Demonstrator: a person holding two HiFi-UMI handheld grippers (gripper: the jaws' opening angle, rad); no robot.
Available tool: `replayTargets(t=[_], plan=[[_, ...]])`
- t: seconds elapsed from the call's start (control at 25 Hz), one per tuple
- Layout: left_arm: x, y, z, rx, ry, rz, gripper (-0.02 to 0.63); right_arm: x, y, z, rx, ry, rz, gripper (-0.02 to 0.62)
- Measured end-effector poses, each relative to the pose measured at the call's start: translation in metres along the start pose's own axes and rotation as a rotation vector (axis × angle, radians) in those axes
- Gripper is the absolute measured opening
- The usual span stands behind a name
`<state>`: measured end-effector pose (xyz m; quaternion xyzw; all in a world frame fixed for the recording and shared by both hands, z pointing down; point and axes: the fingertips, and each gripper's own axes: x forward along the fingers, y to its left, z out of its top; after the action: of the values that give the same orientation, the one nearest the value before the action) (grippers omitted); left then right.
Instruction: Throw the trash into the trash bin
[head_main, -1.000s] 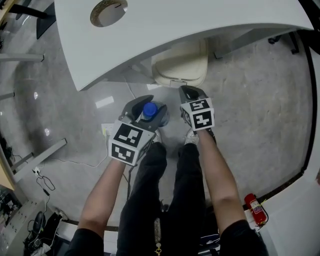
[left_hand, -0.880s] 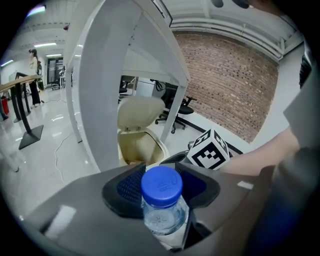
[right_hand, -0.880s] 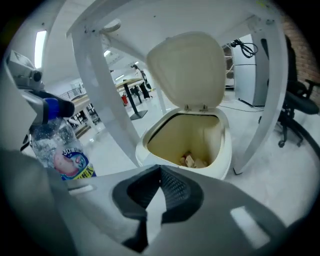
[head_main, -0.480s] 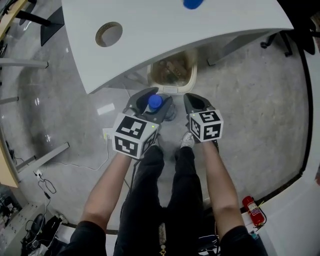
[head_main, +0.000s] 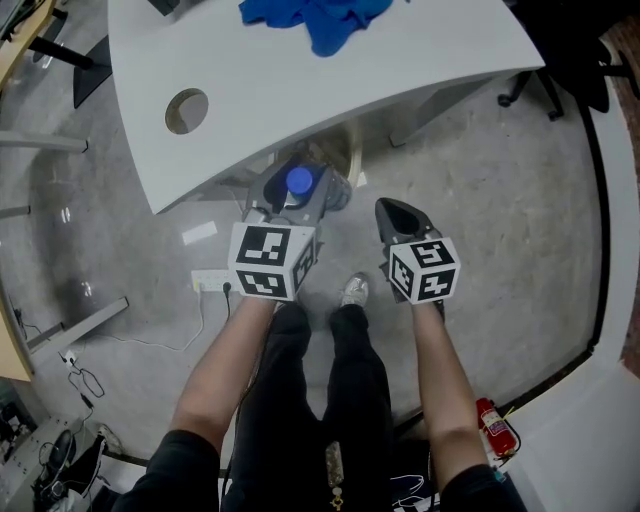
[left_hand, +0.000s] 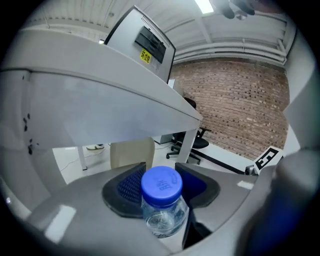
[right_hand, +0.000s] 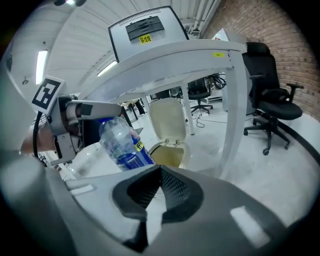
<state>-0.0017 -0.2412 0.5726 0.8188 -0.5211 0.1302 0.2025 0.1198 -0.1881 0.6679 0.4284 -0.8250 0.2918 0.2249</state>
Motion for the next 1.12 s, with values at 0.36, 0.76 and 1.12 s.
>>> replayTargets(t=[0.36,0.76,1.12], plan=[[0.028,0.018,-0.022,0.09,-0.055,0.188,0.193,0.016,-0.001,0.005,0.01,-0.002,0.06,0.002],[0.082,0.031,-0.094,0.085,0.149,0.219,0.193,0.035,-0.022,-0.003,0.031,-0.022,0.118,0.003],[0.122,0.046,-0.159,0.042,0.384,0.176,0.198,0.074,-0.048,0.005,0.004,-0.052,0.123,0.003]])
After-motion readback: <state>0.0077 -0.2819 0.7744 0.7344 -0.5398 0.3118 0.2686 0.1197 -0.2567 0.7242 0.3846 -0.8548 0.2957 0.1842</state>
